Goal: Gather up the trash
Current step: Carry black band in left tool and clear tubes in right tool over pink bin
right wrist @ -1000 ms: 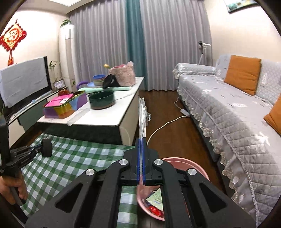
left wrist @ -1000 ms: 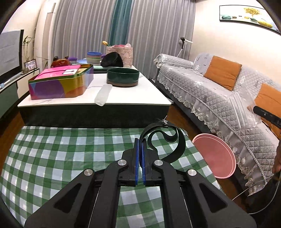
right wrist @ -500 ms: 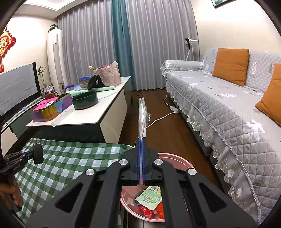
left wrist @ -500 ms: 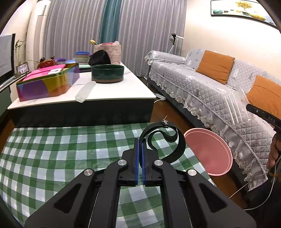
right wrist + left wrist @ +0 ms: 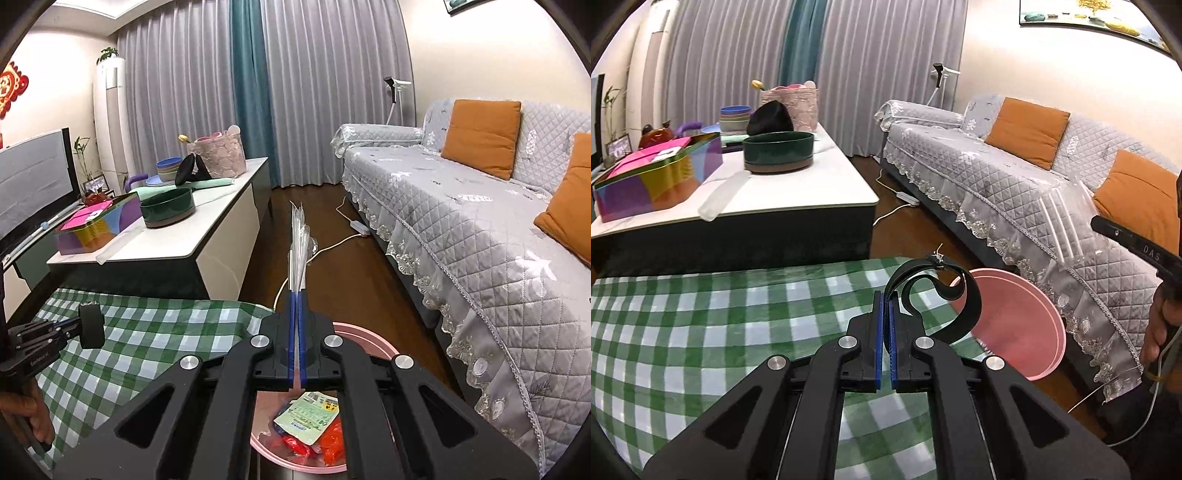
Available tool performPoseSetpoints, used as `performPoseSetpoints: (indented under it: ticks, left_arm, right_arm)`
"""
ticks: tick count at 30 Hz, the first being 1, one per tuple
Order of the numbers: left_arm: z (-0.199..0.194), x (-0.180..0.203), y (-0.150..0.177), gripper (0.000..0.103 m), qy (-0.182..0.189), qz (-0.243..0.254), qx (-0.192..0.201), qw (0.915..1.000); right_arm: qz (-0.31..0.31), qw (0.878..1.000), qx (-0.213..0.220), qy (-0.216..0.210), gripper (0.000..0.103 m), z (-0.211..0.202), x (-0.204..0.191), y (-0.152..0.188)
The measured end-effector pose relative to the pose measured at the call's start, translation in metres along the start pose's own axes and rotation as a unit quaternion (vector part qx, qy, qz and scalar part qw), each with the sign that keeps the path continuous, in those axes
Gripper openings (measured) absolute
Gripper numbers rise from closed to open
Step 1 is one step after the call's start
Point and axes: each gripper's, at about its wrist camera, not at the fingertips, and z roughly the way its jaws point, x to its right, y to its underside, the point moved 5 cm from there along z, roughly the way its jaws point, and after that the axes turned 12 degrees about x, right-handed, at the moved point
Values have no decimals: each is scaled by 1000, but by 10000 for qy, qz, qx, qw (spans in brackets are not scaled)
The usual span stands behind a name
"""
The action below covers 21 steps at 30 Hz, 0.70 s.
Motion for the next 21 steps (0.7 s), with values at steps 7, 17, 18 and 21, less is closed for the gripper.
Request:
performPoseSetpoints:
  ticks: [7,17,18,21]
  left_arm:
    - [18,25,-6,2,176,105,-9,9998]
    - [50,66,-5,2,492,266,-139,9983]
    - [54,71,-4,2,520,274,-162,9981]
    - [64,84,-1,2,607,317,-230,9974]
  right_arm:
    - [27,9999,-61,125,2,4,15,4]
    - [133,9994,-186,264,2,12,35,11]
    - [156,9993,-195,282,2,13,37,12]
    - [206,9991,-233,293,2,16,42,14]
